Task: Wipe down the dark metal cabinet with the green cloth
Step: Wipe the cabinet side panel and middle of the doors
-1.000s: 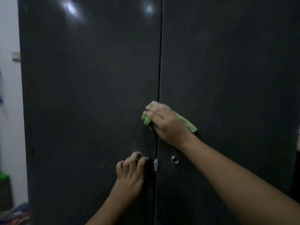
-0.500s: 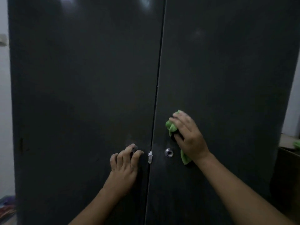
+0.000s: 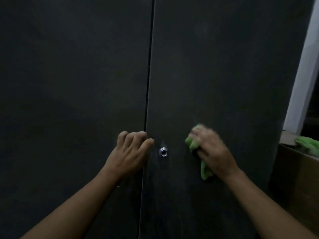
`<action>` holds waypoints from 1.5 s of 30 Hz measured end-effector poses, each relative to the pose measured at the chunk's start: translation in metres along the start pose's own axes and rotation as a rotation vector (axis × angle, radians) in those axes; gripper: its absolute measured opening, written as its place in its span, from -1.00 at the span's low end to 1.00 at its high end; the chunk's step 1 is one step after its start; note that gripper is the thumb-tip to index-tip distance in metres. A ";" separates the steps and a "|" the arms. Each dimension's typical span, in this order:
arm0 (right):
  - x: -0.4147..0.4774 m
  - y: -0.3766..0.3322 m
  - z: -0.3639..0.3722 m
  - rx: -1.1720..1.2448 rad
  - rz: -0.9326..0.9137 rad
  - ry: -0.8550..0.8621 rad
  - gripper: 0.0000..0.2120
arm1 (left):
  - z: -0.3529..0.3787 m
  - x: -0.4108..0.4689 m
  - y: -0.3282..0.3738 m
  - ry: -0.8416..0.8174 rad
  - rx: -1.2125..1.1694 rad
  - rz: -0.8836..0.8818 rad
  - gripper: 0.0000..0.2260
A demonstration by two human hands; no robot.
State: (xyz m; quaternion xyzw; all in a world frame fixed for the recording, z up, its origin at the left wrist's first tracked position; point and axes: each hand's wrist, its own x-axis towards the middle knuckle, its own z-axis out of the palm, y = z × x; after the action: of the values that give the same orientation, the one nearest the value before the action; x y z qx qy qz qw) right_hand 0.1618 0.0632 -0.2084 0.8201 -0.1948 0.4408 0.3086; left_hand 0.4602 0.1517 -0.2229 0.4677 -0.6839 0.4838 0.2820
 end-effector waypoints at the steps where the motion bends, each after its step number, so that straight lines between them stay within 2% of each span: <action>1: 0.009 0.004 -0.004 0.026 0.156 0.097 -0.48 | 0.002 0.000 0.000 0.003 0.020 -0.008 -0.65; 2: 0.016 0.006 -0.005 0.053 0.267 0.174 -0.47 | 0.004 0.000 0.001 0.000 0.038 -0.012 -0.65; 4: 0.021 0.001 0.000 0.068 0.306 0.227 -0.51 | 0.006 -0.001 0.004 -0.006 0.071 0.001 -0.64; 7: -0.005 -0.013 0.020 0.039 0.074 0.088 -0.52 | 0.008 -0.001 0.005 -0.048 0.124 0.000 -0.56; 10: -0.043 -0.019 0.029 0.002 -0.142 -0.111 -0.52 | 0.007 0.003 0.005 -0.187 0.199 0.016 -0.46; 14: -0.057 -0.008 0.016 0.008 -0.169 -0.199 -0.55 | 0.001 0.006 0.004 -0.250 0.159 0.004 -0.43; 17: -0.035 0.016 -0.003 0.059 0.044 -0.011 -0.53 | -0.005 0.022 0.007 -0.209 0.056 -0.012 -0.44; 21: 0.028 0.045 -0.032 0.101 0.644 0.451 -0.53 | -0.011 0.077 0.008 -0.199 0.039 0.088 -0.37; 22: 0.041 0.047 -0.033 0.106 0.730 0.513 -0.54 | -0.013 0.093 0.010 -0.197 0.013 0.096 -0.36; 23: 0.050 0.046 -0.031 0.088 0.741 0.536 -0.54 | -0.013 0.108 0.015 -0.199 -0.031 0.097 -0.36; 24: 0.053 0.043 -0.026 0.054 0.681 0.518 -0.54 | -0.011 0.120 0.022 -0.208 -0.073 0.100 -0.37; 26: 0.040 0.035 -0.012 -0.008 0.456 0.370 -0.52 | -0.001 0.134 0.039 -0.234 -0.104 0.133 -0.38; 29: 0.001 0.032 -0.002 -0.041 0.172 0.144 -0.53 | 0.019 0.136 0.057 -0.200 -0.028 0.154 -0.37; 32: -0.035 0.045 -0.004 -0.076 0.035 0.053 -0.54 | 0.028 0.133 0.062 -0.149 0.031 0.133 -0.36; 34: -0.048 0.060 -0.012 -0.123 0.030 0.030 -0.52 | 0.030 0.133 0.063 -0.131 0.052 0.136 -0.36; 36: -0.050 0.076 -0.023 -0.130 0.137 0.099 -0.51 | 0.031 0.132 0.064 -0.121 0.058 0.135 -0.37; 40: -0.021 0.105 -0.046 -0.029 0.750 0.511 -0.54 | 0.033 0.132 0.067 -0.110 0.058 0.120 -0.38; 42: 0.001 0.116 -0.052 0.015 0.965 0.721 -0.57 | 0.032 0.132 0.069 -0.101 0.057 0.114 -0.38; 44: 0.016 0.115 -0.050 0.013 1.049 0.824 -0.58 | 0.032 0.132 0.069 -0.097 0.048 0.106 -0.38; 45: 0.016 0.111 -0.044 -0.025 1.002 0.798 -0.58 | 0.032 0.131 0.069 -0.095 0.048 0.105 -0.38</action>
State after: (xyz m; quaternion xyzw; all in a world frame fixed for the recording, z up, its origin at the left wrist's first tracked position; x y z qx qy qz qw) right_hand 0.0782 0.0113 -0.1393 0.3988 -0.4296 0.8007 0.1235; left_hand 0.3461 0.0806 -0.1521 0.4605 -0.7083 0.4912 0.2122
